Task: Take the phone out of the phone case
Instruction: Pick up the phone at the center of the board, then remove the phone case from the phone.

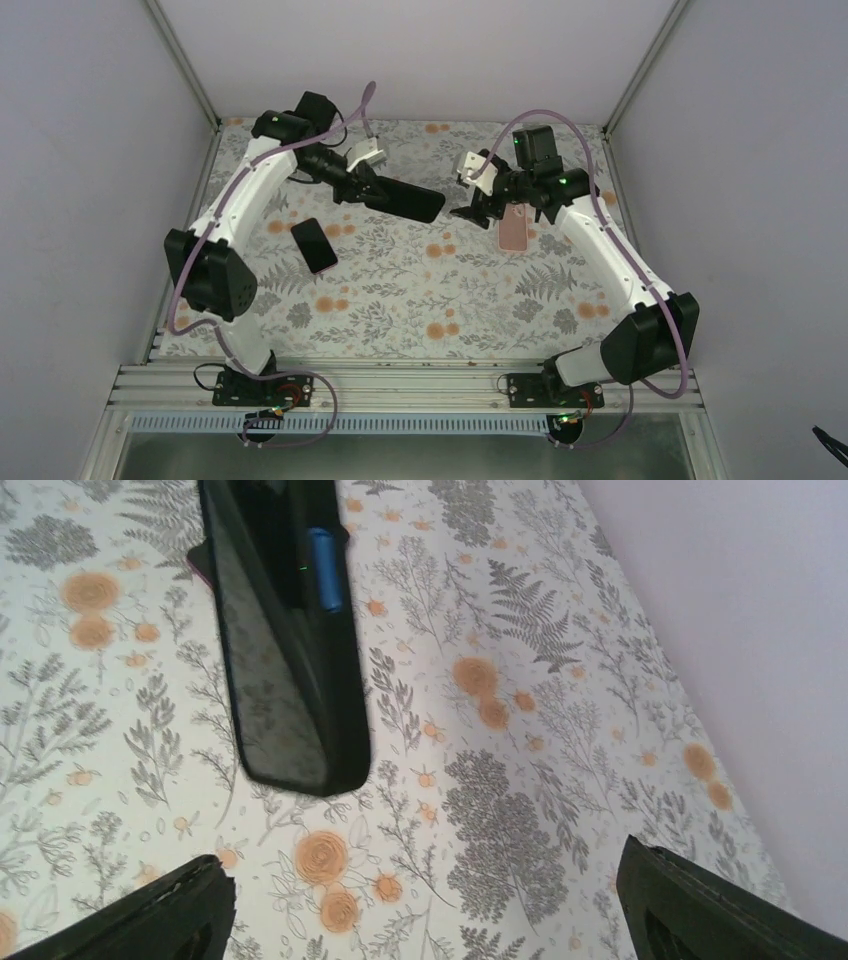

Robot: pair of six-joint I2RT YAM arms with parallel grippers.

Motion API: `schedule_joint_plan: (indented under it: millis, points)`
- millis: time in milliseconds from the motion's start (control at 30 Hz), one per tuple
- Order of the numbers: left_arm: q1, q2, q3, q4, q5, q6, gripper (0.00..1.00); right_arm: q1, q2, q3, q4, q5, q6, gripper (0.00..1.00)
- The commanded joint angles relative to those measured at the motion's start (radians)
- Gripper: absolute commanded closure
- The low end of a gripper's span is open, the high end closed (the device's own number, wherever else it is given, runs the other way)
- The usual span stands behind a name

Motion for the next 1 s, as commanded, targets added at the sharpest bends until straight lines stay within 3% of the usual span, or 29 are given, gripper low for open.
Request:
schedule_joint_plan:
  millis: [0,167,967]
  points:
    - [-0.055,-0.097,-0.049,0.081,0.017,0.063,0.98,-0.001,-0.006,0.001,0.010,-0.097,0.061,0.04]
    - [-0.097,-0.114,-0.081,0.080,-0.003,0.070,0.98,-0.022,-0.013,-0.001,0.048,-0.124,0.098,0.05]
    - [-0.101,-0.152,-0.104,0.084,0.004,0.075,0.98,-0.092,0.008,-0.039,0.050,-0.151,0.058,0.15]
